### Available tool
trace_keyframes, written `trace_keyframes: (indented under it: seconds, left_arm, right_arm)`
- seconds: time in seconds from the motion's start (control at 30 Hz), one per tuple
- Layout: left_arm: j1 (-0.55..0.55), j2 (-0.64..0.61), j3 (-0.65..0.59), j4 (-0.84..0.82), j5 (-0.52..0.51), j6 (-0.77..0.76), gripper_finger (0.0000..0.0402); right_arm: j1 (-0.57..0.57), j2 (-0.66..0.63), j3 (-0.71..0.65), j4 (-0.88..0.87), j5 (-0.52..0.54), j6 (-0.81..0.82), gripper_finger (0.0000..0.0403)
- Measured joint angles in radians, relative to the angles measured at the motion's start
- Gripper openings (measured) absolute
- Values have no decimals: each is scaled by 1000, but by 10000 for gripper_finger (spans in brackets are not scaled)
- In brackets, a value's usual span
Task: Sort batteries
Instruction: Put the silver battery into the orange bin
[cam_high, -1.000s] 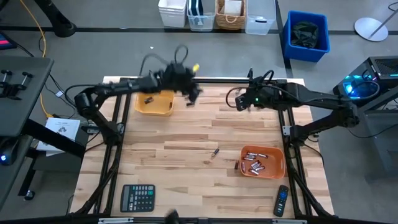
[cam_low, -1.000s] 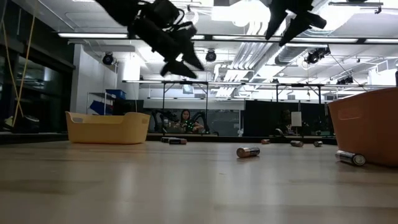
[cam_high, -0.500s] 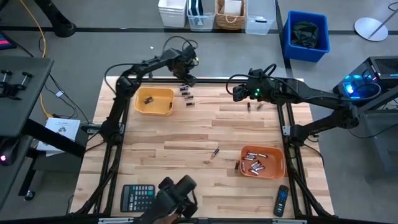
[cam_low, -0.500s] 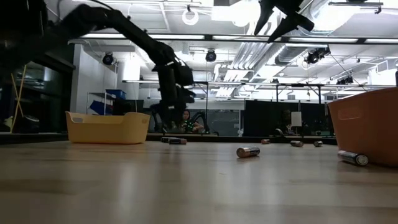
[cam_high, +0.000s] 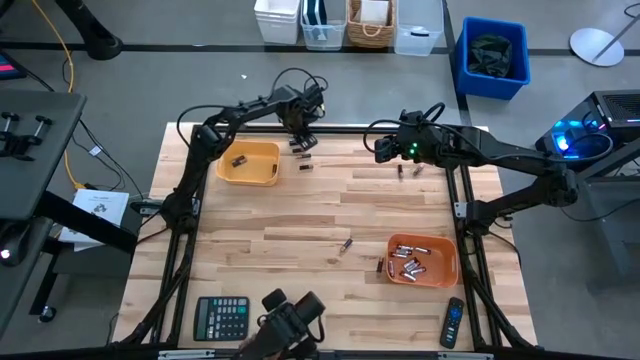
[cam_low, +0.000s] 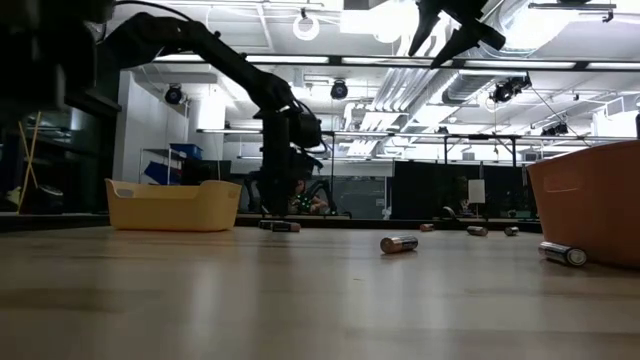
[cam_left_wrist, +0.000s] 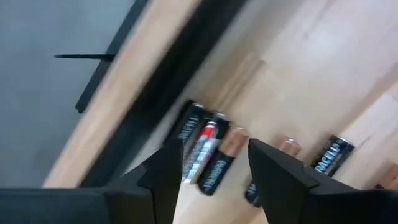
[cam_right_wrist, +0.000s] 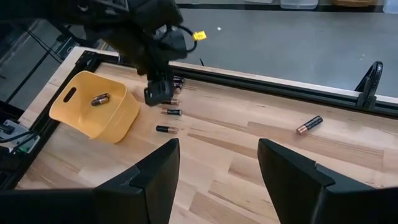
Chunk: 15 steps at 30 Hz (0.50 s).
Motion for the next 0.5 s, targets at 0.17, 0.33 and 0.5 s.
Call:
trace_keyframes:
  seconds: [0.17, 0.33, 0.5]
  left_arm:
    - [-4, 0, -49, 50, -3, 3, 145]
    - [-1, 1, -57, 47, -6, -28, 134]
    - [-8, 1, -57, 26, 53, -28, 127]
  right_arm:
    - [0, 0, 0, 0, 0, 2, 213]
    - [1, 0, 0, 0, -1, 10, 213]
    - [1, 0, 0, 0, -11, 12, 213]
